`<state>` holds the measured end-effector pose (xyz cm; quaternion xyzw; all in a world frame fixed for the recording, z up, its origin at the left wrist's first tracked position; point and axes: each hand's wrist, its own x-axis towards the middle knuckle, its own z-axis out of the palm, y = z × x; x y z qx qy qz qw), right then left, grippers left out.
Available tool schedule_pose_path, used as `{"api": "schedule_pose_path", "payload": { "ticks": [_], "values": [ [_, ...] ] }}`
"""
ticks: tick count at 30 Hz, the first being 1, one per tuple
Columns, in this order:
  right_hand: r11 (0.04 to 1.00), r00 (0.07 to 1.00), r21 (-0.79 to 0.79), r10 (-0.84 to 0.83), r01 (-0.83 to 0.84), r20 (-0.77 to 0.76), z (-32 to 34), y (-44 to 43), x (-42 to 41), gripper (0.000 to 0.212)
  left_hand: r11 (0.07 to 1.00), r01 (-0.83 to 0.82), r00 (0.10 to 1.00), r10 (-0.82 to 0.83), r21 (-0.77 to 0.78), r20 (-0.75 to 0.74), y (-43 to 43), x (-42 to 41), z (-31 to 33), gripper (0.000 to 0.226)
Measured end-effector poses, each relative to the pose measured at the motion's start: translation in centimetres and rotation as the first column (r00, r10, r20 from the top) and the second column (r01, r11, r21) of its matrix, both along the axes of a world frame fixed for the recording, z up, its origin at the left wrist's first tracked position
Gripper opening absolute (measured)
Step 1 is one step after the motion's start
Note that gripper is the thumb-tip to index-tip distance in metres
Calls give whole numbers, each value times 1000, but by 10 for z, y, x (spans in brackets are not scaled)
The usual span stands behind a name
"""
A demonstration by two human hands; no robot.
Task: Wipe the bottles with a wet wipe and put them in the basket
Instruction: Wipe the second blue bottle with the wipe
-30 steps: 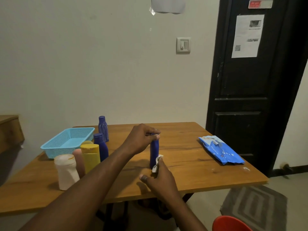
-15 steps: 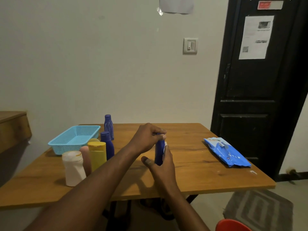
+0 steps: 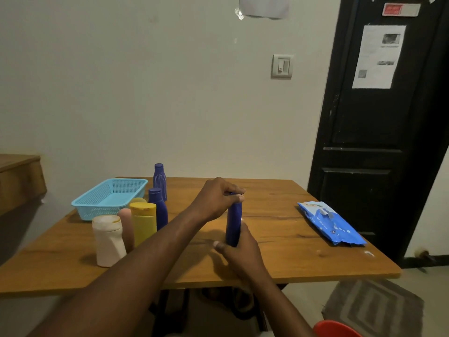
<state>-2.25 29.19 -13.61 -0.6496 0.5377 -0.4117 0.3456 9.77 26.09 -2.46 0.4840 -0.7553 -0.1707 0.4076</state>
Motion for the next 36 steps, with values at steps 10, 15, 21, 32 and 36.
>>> {"api": "schedule_pose_path", "payload": {
  "ticks": [10, 15, 21, 32, 36],
  "values": [
    [991, 993, -128, -21, 36, 115, 25, 5, 12, 112, 1000, 2, 1000, -2, -8, 27, 0, 1, 3, 26],
    [997, 994, -76, 39, -31, 100, 30, -11, -1, 78, 1000, -27, 999, 27, -4, 43, -1, 3, 3, 28],
    [992, 999, -122, -38, 39, 13, 5, 3, -24, 43, 991, -117, 961, 129, -63, 245, 1, -2, 16, 36],
    [937, 958, -280, -254, 209, -133, -5, 17, -24, 18, 934, -248, 760, 352, -257, 546, 2, -25, 30, 37],
    [943, 922, -264, -273, 201, -275, 3, 0, -30, 14, 928, -270, 711, 372, -257, 597, -3, -26, 32, 38]
  ]
}}
